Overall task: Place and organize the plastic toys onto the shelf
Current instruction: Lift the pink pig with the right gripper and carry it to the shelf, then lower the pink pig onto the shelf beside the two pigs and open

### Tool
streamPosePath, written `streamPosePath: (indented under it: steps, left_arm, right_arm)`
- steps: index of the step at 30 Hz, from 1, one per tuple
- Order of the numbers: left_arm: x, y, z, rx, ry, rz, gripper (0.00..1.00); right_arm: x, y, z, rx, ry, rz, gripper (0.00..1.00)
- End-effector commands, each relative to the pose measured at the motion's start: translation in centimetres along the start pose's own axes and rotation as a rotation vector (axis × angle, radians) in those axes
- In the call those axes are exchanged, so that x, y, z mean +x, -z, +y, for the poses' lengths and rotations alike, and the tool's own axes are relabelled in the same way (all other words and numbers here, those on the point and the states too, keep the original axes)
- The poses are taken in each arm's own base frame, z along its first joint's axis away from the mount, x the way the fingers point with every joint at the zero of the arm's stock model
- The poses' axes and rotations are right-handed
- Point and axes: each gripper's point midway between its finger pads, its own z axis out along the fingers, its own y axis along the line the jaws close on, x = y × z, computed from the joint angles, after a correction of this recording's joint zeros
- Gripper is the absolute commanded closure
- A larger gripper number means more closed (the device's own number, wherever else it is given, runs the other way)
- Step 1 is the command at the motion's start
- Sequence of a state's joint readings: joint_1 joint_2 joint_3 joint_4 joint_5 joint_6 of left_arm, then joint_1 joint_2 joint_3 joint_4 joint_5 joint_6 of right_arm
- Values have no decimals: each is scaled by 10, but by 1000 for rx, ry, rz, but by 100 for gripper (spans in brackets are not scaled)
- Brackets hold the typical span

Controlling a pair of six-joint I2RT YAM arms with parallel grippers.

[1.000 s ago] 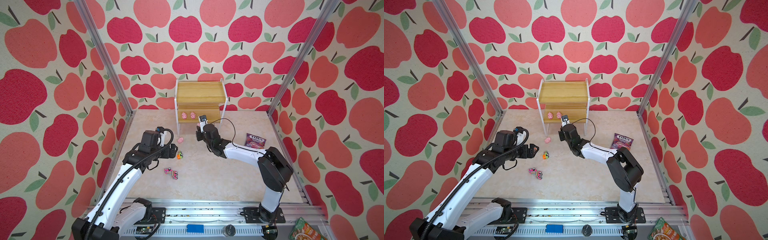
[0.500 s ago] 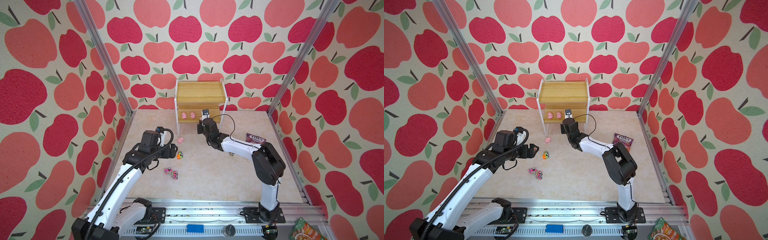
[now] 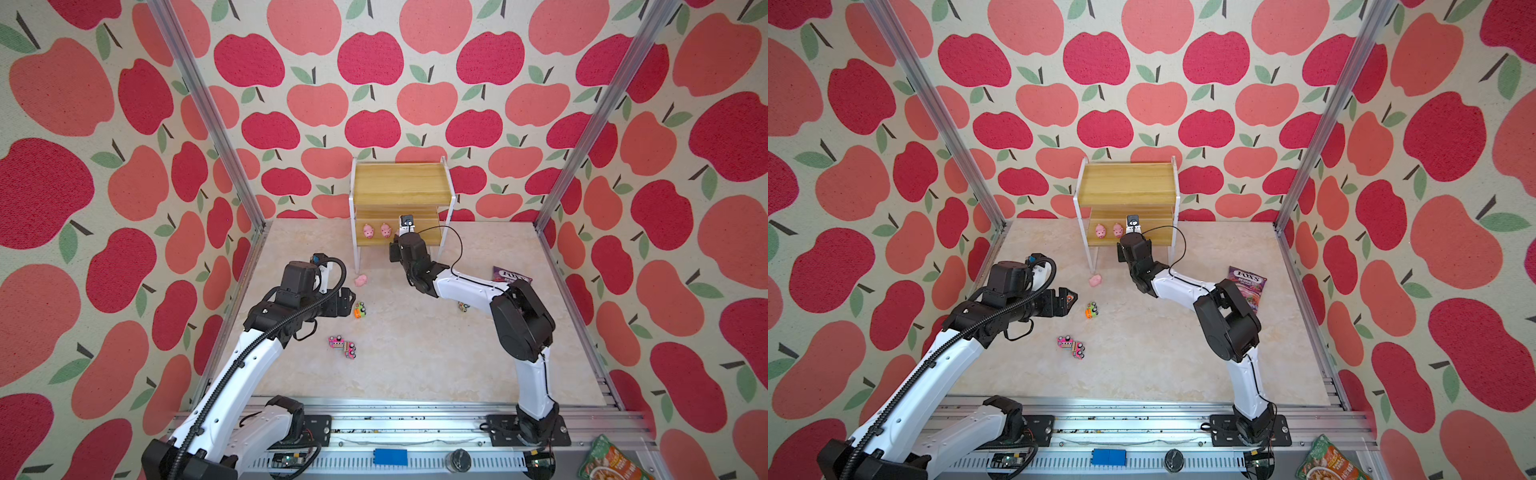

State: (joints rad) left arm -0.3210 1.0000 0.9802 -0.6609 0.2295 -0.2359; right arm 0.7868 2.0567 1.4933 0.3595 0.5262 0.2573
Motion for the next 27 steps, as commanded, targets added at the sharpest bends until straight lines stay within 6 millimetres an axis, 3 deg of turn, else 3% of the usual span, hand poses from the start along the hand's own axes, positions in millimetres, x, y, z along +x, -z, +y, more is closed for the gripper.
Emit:
streamPosePath:
  steps: [1,15,27]
  left_arm:
    - [1,3,-2,10,-13,-7,7]
    - [2,1,-1,7,-13,-1,7]
    - [2,1,-2,8,-12,1,7]
  right_arm:
    - [-8,-12,-13,53,-27,-45,72]
    - [4,-26,-16,85,-16,-46,66]
    - [-1,0,-18,81,9,-76,41]
